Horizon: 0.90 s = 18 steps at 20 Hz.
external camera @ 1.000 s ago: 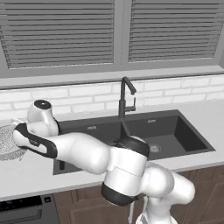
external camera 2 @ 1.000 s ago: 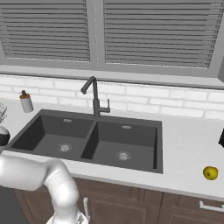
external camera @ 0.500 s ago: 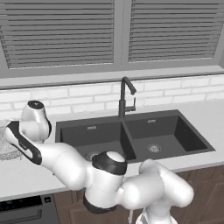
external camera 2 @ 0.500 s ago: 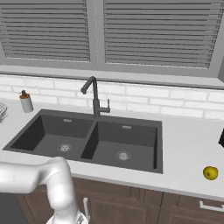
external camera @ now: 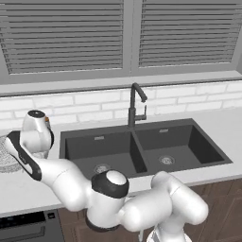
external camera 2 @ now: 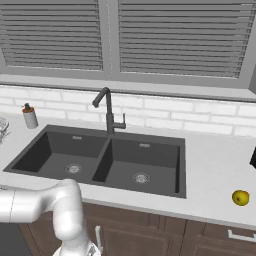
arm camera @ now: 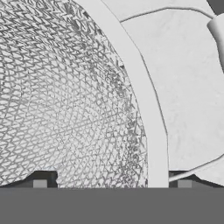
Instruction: Put the colander in the sink, put the pear in the colander, and turn on the sink faucet and pour water over the colander.
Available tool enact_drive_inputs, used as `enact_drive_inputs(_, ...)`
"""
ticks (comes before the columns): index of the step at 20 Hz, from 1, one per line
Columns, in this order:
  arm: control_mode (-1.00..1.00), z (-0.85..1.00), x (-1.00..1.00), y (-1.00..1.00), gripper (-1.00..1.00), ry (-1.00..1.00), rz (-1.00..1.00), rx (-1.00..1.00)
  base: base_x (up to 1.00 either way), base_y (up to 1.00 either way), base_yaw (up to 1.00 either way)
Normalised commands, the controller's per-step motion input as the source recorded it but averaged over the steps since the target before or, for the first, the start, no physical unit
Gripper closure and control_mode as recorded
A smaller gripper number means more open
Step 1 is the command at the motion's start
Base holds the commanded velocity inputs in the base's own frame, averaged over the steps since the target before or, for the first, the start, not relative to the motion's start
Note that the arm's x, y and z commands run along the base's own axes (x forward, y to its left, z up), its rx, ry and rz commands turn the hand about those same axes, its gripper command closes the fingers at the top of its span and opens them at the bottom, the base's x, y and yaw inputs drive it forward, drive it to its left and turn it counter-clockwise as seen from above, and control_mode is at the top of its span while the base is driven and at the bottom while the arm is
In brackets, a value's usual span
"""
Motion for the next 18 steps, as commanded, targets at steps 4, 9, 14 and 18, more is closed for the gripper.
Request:
enact_drive_inputs(4,-1.0,-0.48,0.0,0.0,1.0,0.03,-0.09,-0.02,0.0,0.0,0.0)
enact_drive_inputs(9,-1.0,-0.44,0.0,0.0,1.0,0.01,-0.1,-0.01,0.0,0.0,0.0)
enact_drive_inputs(14,-1.0,-0.41,-0.05,0.0,1.0,0.02,-0.11,0.0,0.0,0.0,0.0)
enact_drive_inputs(18,-1.0,-0.01,-0.59,-0.09,1.0,-0.07,-0.16,0.03,0.0,0.0,0.0)
